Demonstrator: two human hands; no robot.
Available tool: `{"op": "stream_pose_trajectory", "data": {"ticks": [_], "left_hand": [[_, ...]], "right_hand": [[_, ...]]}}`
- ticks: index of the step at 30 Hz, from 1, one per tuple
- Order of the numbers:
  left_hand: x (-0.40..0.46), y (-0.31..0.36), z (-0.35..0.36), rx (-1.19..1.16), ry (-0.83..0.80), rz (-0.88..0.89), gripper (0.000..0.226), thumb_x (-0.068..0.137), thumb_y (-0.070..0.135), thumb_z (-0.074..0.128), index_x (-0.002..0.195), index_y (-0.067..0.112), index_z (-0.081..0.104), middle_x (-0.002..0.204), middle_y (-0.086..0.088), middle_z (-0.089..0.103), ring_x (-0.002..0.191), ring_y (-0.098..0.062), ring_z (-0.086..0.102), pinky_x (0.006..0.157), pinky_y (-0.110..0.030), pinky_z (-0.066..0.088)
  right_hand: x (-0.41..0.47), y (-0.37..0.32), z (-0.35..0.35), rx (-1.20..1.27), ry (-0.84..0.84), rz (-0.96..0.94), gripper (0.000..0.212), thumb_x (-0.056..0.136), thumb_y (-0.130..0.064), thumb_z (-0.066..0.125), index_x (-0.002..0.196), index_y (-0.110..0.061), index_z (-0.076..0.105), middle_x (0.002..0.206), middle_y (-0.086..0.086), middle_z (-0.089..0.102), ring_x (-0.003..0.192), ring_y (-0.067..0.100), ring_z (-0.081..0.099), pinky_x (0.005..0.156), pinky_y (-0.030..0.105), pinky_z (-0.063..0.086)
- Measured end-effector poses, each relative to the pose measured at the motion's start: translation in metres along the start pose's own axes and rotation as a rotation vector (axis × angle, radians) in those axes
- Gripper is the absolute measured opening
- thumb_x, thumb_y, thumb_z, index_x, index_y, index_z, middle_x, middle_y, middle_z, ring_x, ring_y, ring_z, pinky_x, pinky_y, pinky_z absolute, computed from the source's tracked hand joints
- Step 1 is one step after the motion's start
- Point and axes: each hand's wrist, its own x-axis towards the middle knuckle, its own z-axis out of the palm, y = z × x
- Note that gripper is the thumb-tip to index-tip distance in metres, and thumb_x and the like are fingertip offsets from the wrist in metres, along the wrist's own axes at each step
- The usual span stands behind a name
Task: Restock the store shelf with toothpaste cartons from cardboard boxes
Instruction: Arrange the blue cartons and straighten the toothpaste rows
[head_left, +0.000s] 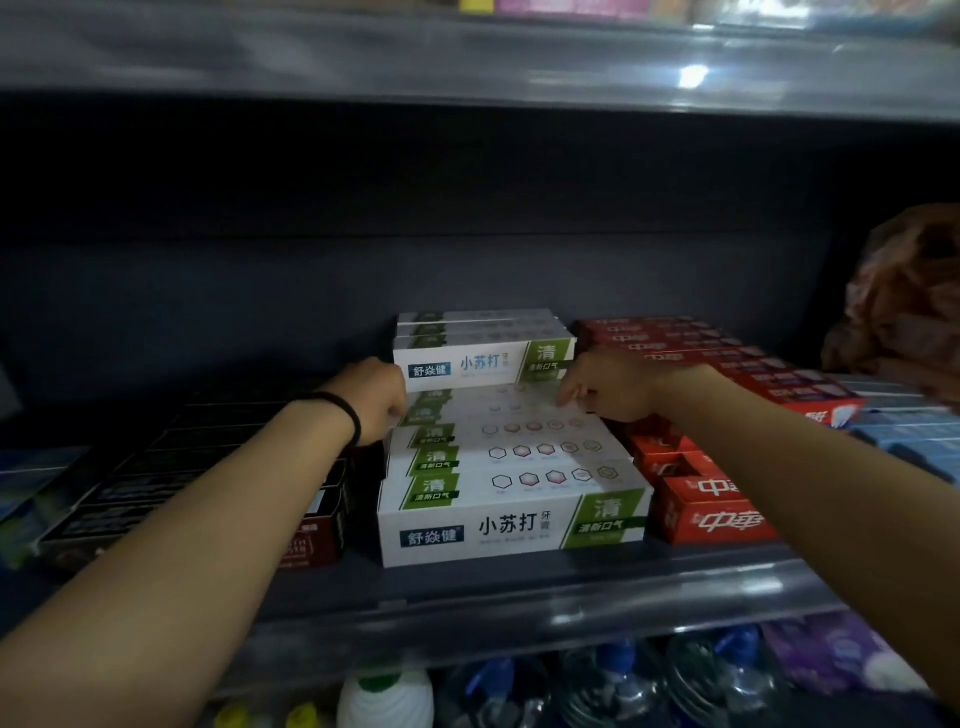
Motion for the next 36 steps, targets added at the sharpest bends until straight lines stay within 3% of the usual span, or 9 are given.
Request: {"op": "stream_pose_trajectory", "data": {"ticks": [4, 8, 14, 22, 28, 32, 36], "left_hand": [[0.004, 0.005, 0.002, -0.036, 0.016, 0.001, 0.016, 0.083, 0.003, 0.057, 0.084, 0.01, 0.071, 0.098, -0.004, 0.066, 0.088, -0.023, 0.063, 0.083, -0.037, 0.054], [0.006, 0.007, 0.001, -0.013, 0.014, 0.004, 0.019, 0.083, 0.0, 0.054, 0.074, 0.013, 0.064, 0.103, -0.007, 0.064, 0.09, -0.025, 0.062, 0.082, -0.033, 0.053], [0.009, 0.007, 0.003, -0.052, 0.022, -0.05, 0.02, 0.084, 0.005, 0.057, 0.099, 0.007, 0.071, 0.114, -0.01, 0.063, 0.1, -0.028, 0.061, 0.09, -0.038, 0.051], [0.012, 0.015, -0.004, -0.079, 0.072, -0.071, 0.021, 0.085, 0.004, 0.059, 0.101, 0.002, 0.071, 0.11, -0.014, 0.064, 0.095, -0.028, 0.062, 0.09, -0.037, 0.051], [0.0, 0.02, -0.004, -0.068, 0.071, -0.043, 0.021, 0.084, 0.001, 0.058, 0.1, 0.004, 0.072, 0.112, -0.015, 0.064, 0.094, -0.029, 0.062, 0.087, -0.032, 0.051], [-0.009, 0.023, -0.005, -0.043, 0.039, -0.023, 0.03, 0.087, -0.001, 0.055, 0.113, 0.008, 0.069, 0.123, -0.011, 0.06, 0.105, -0.027, 0.06, 0.09, -0.026, 0.046], [-0.019, 0.026, -0.02, -0.069, -0.02, -0.014, 0.024, 0.084, 0.001, 0.061, 0.105, 0.007, 0.071, 0.113, -0.008, 0.065, 0.1, -0.024, 0.061, 0.087, -0.027, 0.048]], "right_hand": [[-0.006, 0.004, -0.003, -0.018, -0.036, 0.016, 0.033, 0.095, -0.009, 0.05, 0.122, -0.023, 0.065, 0.128, -0.006, 0.059, 0.115, 0.015, 0.055, 0.094, 0.025, 0.044], [-0.006, 0.009, -0.007, -0.047, 0.015, 0.005, 0.02, 0.092, -0.01, 0.052, 0.105, -0.008, 0.068, 0.111, 0.006, 0.067, 0.103, 0.025, 0.061, 0.092, 0.043, 0.049], [0.002, 0.017, -0.002, -0.136, -0.007, 0.032, 0.019, 0.087, -0.007, 0.056, 0.102, -0.006, 0.067, 0.109, 0.006, 0.064, 0.098, 0.023, 0.06, 0.089, 0.045, 0.05], [0.006, 0.013, -0.005, -0.153, 0.036, -0.003, 0.017, 0.089, -0.011, 0.053, 0.087, -0.008, 0.07, 0.091, 0.006, 0.069, 0.083, 0.023, 0.064, 0.08, 0.043, 0.053], [-0.004, 0.011, -0.003, -0.187, 0.006, -0.032, 0.012, 0.087, -0.01, 0.058, 0.088, -0.006, 0.069, 0.09, 0.008, 0.069, 0.083, 0.026, 0.063, 0.079, 0.043, 0.052], [-0.019, 0.009, -0.004, -0.168, -0.01, 0.016, 0.022, 0.087, -0.008, 0.059, 0.104, -0.014, 0.071, 0.109, 0.0, 0.068, 0.1, 0.021, 0.06, 0.091, 0.036, 0.048], [-0.036, -0.002, -0.017, -0.138, -0.019, 0.047, 0.022, 0.09, -0.008, 0.059, 0.11, -0.009, 0.069, 0.113, 0.001, 0.066, 0.103, 0.021, 0.06, 0.09, 0.034, 0.048]]}}
